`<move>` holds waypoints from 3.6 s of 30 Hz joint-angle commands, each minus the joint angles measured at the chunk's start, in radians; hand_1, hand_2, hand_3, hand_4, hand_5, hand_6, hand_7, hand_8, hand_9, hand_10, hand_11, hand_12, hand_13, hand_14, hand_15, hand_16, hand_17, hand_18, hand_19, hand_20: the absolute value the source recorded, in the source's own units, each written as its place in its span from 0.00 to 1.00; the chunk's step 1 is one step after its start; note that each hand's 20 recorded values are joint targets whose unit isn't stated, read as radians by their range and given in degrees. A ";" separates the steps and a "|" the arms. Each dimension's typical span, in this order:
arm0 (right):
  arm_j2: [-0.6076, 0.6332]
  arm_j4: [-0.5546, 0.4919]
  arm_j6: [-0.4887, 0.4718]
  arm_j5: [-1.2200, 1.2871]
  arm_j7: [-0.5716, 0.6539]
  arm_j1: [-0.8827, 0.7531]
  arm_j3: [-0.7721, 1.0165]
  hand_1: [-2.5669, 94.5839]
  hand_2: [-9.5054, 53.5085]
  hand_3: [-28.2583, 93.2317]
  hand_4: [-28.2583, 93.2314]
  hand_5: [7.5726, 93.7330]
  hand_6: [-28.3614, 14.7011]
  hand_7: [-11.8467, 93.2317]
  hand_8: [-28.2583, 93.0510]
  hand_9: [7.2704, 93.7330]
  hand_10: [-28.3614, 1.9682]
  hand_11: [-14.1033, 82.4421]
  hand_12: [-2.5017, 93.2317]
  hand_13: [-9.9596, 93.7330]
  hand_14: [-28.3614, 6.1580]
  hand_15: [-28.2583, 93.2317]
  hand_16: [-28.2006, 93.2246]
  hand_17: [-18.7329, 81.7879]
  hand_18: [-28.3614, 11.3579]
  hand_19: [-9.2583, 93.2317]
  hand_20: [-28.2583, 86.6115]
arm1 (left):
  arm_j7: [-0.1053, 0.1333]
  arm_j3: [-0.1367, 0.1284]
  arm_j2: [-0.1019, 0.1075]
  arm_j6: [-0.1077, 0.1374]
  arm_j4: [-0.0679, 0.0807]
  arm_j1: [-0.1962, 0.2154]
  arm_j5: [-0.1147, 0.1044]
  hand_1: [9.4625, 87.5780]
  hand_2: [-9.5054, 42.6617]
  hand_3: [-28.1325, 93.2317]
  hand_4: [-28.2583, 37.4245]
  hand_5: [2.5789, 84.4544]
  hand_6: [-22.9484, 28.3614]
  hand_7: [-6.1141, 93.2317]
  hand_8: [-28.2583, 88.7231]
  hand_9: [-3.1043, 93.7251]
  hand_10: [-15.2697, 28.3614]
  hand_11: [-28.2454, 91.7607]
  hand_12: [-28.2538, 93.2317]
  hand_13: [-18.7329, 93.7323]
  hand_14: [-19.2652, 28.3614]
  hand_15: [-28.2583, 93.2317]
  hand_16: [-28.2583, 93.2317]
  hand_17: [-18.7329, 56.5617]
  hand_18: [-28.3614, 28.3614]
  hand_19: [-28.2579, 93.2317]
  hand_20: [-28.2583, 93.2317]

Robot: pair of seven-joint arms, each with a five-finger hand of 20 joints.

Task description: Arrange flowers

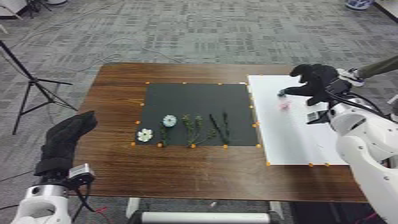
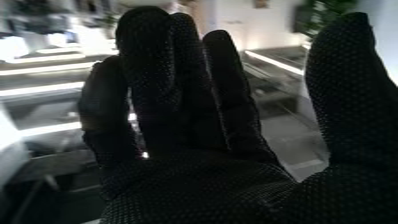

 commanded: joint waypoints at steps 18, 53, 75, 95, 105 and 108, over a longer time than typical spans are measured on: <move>-0.074 0.269 -0.043 -0.176 -0.004 -0.030 0.151 0.34 0.00 0.83 0.06 0.49 0.61 0.40 0.15 0.64 0.47 0.39 0.26 0.71 0.41 0.74 0.48 0.47 0.09 0.83 0.73 | 0.008 0.019 -0.020 0.000 -0.015 0.023 0.000 0.22 0.24 0.82 0.10 0.57 0.43 0.26 0.17 0.51 0.63 0.40 0.34 0.49 0.76 0.39 0.24 0.26 0.72 0.28 0.36; 0.001 0.124 0.181 -0.062 0.049 -0.060 0.079 0.62 0.01 0.76 0.04 0.77 0.70 0.40 0.27 0.93 0.63 0.28 0.38 0.81 0.55 0.74 0.52 0.54 0.13 0.86 0.74 | 0.003 -0.007 -0.019 0.002 -0.017 0.034 -0.006 0.22 0.24 0.82 0.10 0.57 0.44 0.25 0.17 0.51 0.63 0.40 0.34 0.49 0.76 0.39 0.24 0.26 0.72 0.28 0.36; -0.170 -0.017 -0.084 0.146 -0.054 0.368 -0.485 0.62 0.00 0.76 0.05 0.80 0.73 0.38 0.26 0.94 0.64 0.25 0.37 0.79 0.54 0.74 0.52 0.53 0.14 0.85 0.74 | -0.005 -0.017 0.003 0.030 -0.007 0.010 -0.021 0.21 0.28 0.82 0.07 0.58 0.45 0.26 0.17 0.52 0.64 0.40 0.34 0.50 0.76 0.39 0.24 0.28 0.70 0.28 0.36; -0.399 0.217 -0.107 -0.004 -0.097 0.475 -0.656 0.61 0.00 0.76 0.04 0.81 0.75 0.37 0.26 0.94 0.66 0.21 0.32 0.78 0.54 0.73 0.52 0.52 0.15 0.84 0.73 | 0.004 0.009 0.002 0.026 0.001 -0.015 -0.019 0.21 0.28 0.82 0.07 0.58 0.44 0.26 0.17 0.52 0.63 0.40 0.34 0.49 0.76 0.39 0.24 0.27 0.71 0.28 0.36; -0.443 0.331 0.034 -0.143 -0.127 0.444 -0.668 0.62 0.00 0.75 0.03 0.82 0.78 0.36 0.23 0.94 0.70 0.18 0.27 0.78 0.54 0.74 0.53 0.52 0.15 0.85 0.73 | -0.005 0.029 -0.002 0.020 0.006 -0.032 -0.011 0.21 0.28 0.82 0.07 0.58 0.44 0.26 0.17 0.52 0.63 0.40 0.34 0.50 0.76 0.39 0.24 0.27 0.71 0.28 0.36; -0.453 0.341 0.010 -0.158 -0.125 0.441 -0.665 0.62 0.00 0.75 0.03 0.82 0.78 0.36 0.22 0.93 0.71 0.18 0.27 0.79 0.54 0.74 0.53 0.52 0.15 0.85 0.73 | -0.002 0.026 -0.003 0.017 0.003 -0.029 -0.011 0.21 0.28 0.82 0.08 0.58 0.44 0.26 0.17 0.52 0.64 0.40 0.34 0.49 0.76 0.39 0.24 0.27 0.71 0.28 0.36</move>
